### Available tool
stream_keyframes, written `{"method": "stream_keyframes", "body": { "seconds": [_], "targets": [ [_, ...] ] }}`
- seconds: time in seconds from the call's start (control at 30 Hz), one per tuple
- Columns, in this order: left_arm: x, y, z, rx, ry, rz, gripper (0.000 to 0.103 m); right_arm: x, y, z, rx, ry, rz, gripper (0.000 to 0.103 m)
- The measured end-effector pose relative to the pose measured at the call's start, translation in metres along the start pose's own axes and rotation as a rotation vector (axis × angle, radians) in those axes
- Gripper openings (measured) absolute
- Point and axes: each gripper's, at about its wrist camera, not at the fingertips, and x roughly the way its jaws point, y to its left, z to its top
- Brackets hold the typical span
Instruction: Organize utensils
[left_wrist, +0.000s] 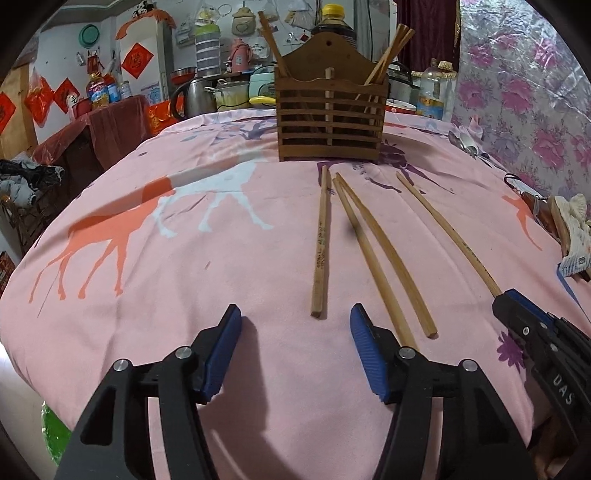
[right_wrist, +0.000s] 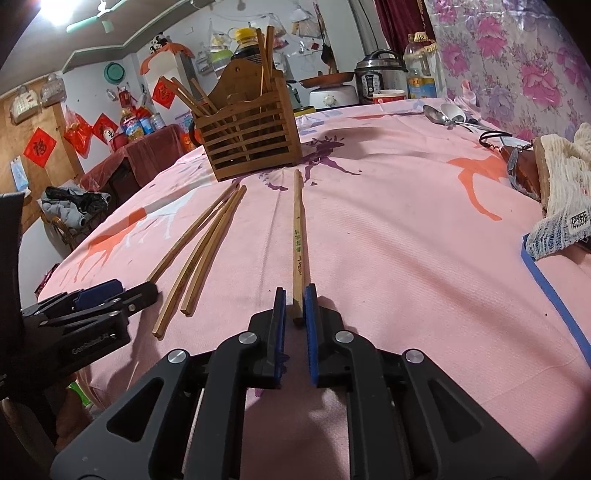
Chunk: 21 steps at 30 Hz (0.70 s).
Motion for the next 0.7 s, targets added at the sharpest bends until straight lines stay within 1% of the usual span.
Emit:
{"method": "stream_keyframes", "body": {
  "seconds": [0.03, 0.1, 0.13, 0.17, 0.2, 0.23, 0.33, 0.43, 0.5, 0.57, 0.63, 0.7],
  "targets": [
    [0.002, -0.001, 0.002, 0.004, 0.001, 0.002, 0.060, 0.000, 0.000, 0.000, -0.001, -0.001, 0.000, 0.013],
    [0.004, -0.001, 0.004, 0.003, -0.004, 0.005, 0.049, 0.000, 0.000, 0.000, 0.000, 0.000, 0.001, 0.013],
    [0.004, -0.001, 0.004, 0.004, -0.009, 0.011, 0.036, 0.000, 0.000, -0.001, 0.000, -0.001, 0.001, 0.013],
    [0.004, -0.001, 0.004, 0.010, -0.010, 0.008, 0.017, 0.000, 0.000, -0.001, -0.001, -0.001, 0.000, 0.013],
    [0.004, -0.001, 0.005, 0.014, -0.008, 0.004, 0.009, 0.000, 0.000, -0.001, -0.001, -0.001, 0.000, 0.013],
    [0.003, 0.000, 0.004, 0.016, -0.007, 0.006, 0.007, 0.000, 0.000, -0.001, 0.000, -0.001, 0.000, 0.013],
    [0.000, 0.008, 0.001, 0.002, -0.012, 0.029, 0.007, 0.000, 0.001, -0.001, -0.001, -0.001, 0.000, 0.013],
    [-0.008, 0.023, -0.007, -0.018, -0.014, 0.063, 0.007, 0.000, 0.001, -0.001, -0.002, -0.001, 0.001, 0.014],
    [-0.012, 0.036, -0.011, -0.047, -0.013, 0.068, 0.007, 0.000, 0.001, -0.001, -0.004, -0.001, 0.004, 0.015],
    [-0.014, 0.046, -0.012, -0.074, -0.012, 0.076, 0.010, 0.000, 0.002, -0.001, -0.011, -0.002, 0.002, 0.017],
    [-0.013, 0.054, -0.010, -0.106, -0.010, 0.087, 0.010, 0.000, 0.005, -0.001, -0.023, -0.006, -0.006, 0.019],
    [-0.012, 0.057, -0.009, -0.114, -0.014, 0.082, 0.012, 0.000, 0.006, -0.001, -0.033, -0.009, -0.016, 0.019]
  ]
}}
